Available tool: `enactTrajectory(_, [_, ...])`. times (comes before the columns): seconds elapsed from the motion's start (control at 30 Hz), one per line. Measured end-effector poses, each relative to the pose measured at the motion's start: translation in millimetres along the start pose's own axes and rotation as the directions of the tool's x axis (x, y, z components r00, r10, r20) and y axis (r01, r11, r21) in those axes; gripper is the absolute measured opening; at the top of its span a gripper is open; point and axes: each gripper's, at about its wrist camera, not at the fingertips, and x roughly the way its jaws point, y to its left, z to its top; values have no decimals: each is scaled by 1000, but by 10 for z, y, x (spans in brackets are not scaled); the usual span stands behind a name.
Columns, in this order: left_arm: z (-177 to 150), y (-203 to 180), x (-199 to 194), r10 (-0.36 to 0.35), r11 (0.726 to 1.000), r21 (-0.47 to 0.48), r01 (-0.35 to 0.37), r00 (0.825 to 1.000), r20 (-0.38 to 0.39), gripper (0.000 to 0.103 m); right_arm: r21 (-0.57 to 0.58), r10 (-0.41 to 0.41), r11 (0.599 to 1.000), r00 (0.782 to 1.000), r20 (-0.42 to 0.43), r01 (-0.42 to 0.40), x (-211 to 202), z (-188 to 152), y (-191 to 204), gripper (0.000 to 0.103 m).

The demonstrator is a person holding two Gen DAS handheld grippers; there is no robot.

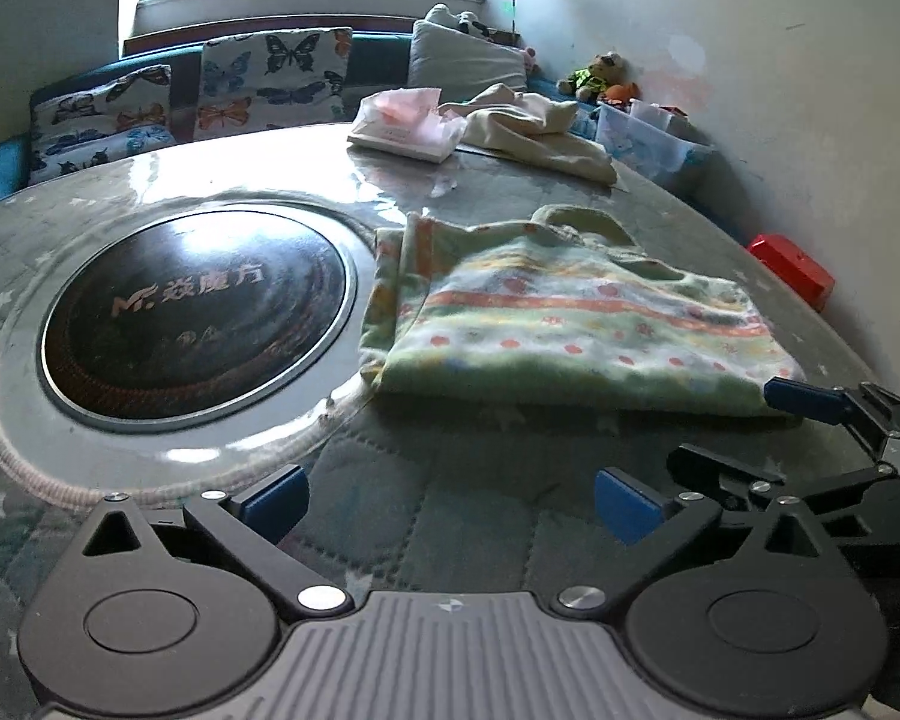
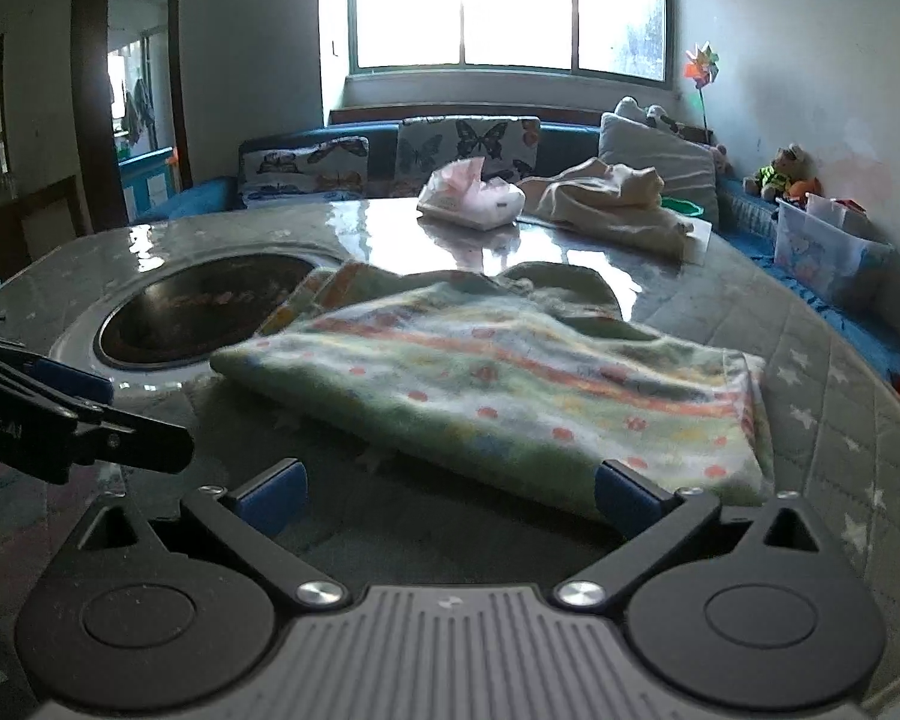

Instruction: Fold clothes

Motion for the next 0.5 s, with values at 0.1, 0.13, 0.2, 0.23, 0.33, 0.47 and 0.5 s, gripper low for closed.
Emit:
enactTrajectory(0.1, [-49,-2,-24,2,1000,-11,-3,1000,-4,103,-11,-4,1000,1000,-20,3,-11,-64,2,103])
enactTrajectory(0.13, [-66,-6,-37,4,1000,-14,-4,1000,-2,103,-12,-1,1000,1000,-27,0,-18,-83,-1,103])
enactTrajectory(0.2, [-97,-22,-56,6,1000,-15,-6,1000,-2,103,-10,4,1000,999,-35,-4,-32,-118,-3,103])
enactTrajectory(0.23, [-114,-32,-63,6,1000,-15,-6,1000,-4,103,-10,3,1000,999,-37,-3,-42,-139,-4,103])
enactTrajectory(0.33, [-176,-77,-69,1,1000,-10,-1,1000,-14,103,-3,2,1000,999,-44,-2,-63,-190,-16,103])
enactTrajectory(0.47, [-240,-143,-57,-3,1000,-3,3,1000,-26,103,3,-4,1000,998,-64,4,-46,-240,-15,103])
enactTrajectory(0.5, [-251,-154,-56,-6,1000,-4,6,1000,-29,103,0,-4,1000,998,-69,4,-42,-255,-8,103])
